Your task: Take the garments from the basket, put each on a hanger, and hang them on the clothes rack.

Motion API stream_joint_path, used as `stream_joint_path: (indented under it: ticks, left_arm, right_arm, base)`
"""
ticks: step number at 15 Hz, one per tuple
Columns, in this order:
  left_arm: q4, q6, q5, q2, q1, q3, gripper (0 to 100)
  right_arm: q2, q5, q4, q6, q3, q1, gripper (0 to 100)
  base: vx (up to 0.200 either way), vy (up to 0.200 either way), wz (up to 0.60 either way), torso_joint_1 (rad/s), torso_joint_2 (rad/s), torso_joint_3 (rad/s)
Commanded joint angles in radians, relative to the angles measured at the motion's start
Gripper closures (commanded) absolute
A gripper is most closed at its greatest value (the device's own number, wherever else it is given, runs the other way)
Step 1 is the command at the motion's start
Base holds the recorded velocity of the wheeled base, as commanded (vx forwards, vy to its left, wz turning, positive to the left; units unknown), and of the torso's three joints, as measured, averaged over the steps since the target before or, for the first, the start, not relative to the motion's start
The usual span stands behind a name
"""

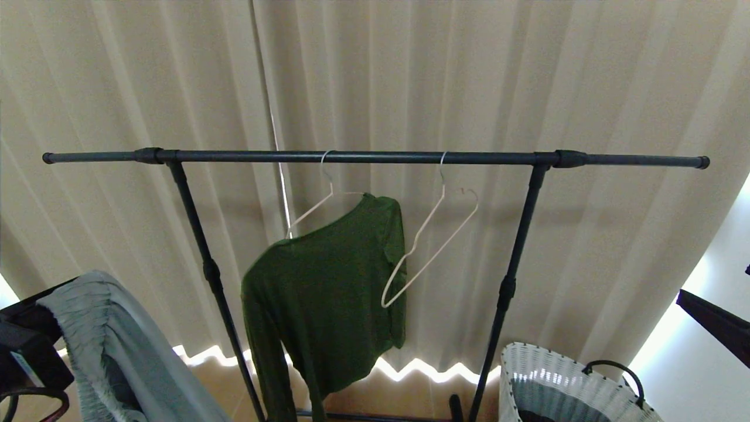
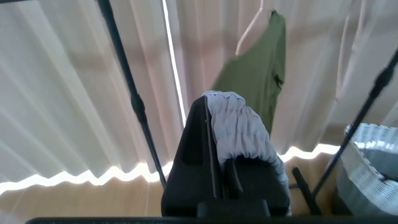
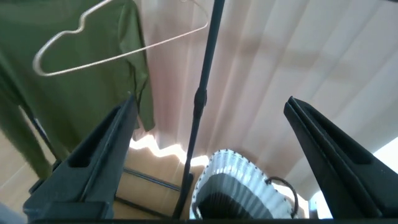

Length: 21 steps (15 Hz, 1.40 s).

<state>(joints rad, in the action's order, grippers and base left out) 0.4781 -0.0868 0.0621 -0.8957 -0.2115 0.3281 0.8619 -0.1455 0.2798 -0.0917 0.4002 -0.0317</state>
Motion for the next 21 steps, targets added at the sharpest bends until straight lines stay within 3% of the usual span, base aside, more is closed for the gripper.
stream_joint_path:
  ticks: [1, 12, 21]
  left_arm:
    - [0.001, 0.001, 0.001, 0.0, 0.0, -0.003, 100]
    - [0.001, -0.016, 0.002, 0.0, 0.0, -0.009, 100]
    - [0.001, -0.021, 0.002, -0.002, -0.002, -0.015, 100]
  right_arm:
    - [0.002, 0.0, 0.001, 0.0, 0.0, -0.001, 0]
    - [0.002, 0.0, 0.001, 0.0, -0.004, -0.001, 0]
    - [0.0, 0.0, 0.001, 0.0, -0.006, -0.001, 0]
  base:
    - [0.0, 0.0, 0.0, 0.0, 0.0, 0.0]
    - [0.0, 0.0, 0.0, 0.0, 0.0, 0.0]
    - [0.0, 0.2, 0.0, 0.004, 0.0, 0.003]
